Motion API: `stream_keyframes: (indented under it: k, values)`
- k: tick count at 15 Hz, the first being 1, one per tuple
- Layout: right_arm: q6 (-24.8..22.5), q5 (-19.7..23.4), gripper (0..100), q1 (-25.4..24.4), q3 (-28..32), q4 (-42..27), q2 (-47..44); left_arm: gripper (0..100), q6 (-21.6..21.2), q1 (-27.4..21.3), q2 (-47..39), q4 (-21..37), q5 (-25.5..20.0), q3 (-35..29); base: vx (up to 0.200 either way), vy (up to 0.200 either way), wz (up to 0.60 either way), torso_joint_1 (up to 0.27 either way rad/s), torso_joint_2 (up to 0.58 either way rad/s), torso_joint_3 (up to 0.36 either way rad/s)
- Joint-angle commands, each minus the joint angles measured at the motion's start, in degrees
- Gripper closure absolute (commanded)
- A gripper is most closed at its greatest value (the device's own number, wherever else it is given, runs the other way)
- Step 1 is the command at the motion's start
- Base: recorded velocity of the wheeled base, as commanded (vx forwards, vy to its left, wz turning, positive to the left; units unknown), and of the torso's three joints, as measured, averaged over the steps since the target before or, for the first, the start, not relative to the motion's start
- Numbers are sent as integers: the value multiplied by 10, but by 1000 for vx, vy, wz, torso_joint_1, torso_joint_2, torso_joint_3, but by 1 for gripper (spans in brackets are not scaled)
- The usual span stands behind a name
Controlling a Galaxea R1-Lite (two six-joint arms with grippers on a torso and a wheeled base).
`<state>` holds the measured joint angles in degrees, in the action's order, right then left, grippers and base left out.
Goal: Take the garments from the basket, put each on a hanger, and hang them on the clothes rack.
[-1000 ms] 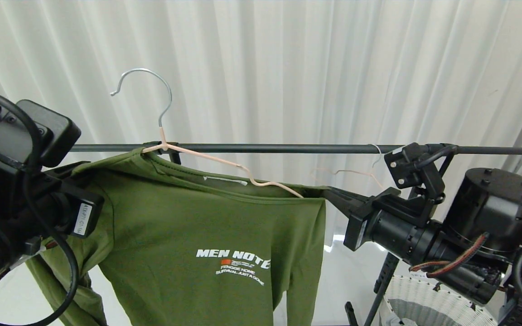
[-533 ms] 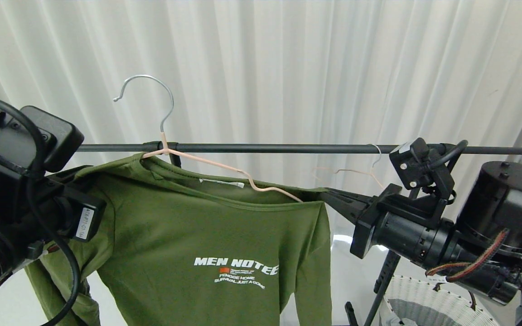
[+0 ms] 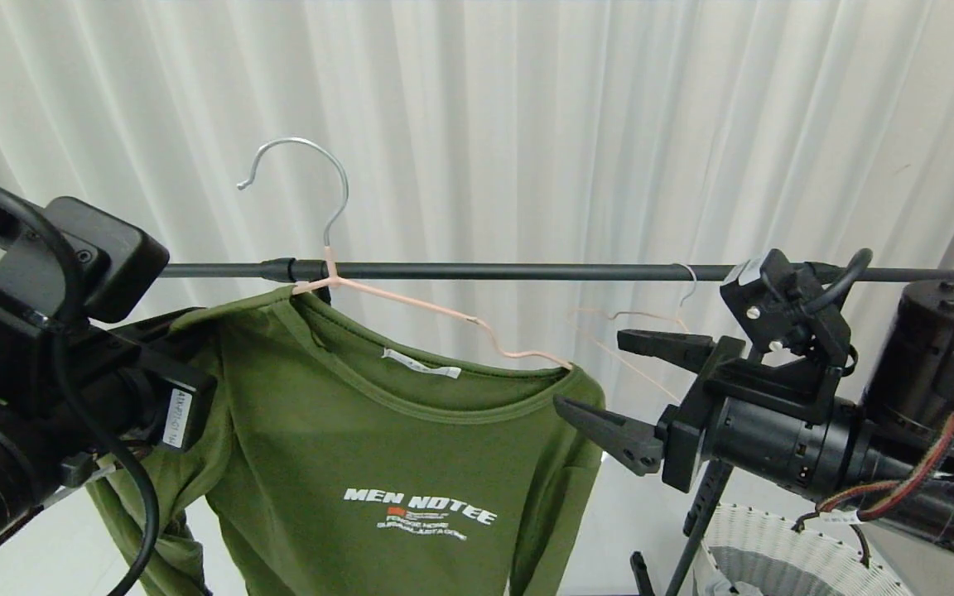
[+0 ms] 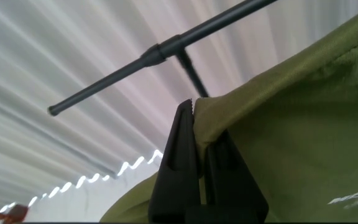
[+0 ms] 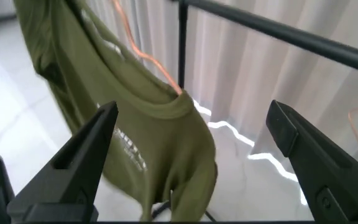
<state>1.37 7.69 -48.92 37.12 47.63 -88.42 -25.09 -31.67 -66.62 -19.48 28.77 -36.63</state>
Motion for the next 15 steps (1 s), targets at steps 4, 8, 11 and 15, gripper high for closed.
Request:
stream_keyframes:
  k: [4, 8, 11, 15]
  values:
    - [-34, 2, 0, -10, 100, -107, 2, 100, 5, -24, -14, 0, 0, 0, 0, 0, 0, 0, 0, 0]
    - [-98, -2, 0, -13, 172, -180, -27, 100, 0, -43, -22, 0, 1, 0, 0, 0, 0, 0, 0, 0]
    - [-137, -57, 0, -37, 217, -197, -69, 100, 0, -43, -34, 0, 2, -5, 0, 0, 0, 0, 0, 0]
    - [-178, -113, 0, -63, 257, -202, -105, 100, 0, -51, -38, 0, 5, -16, 0, 0, 0, 0, 0, 0]
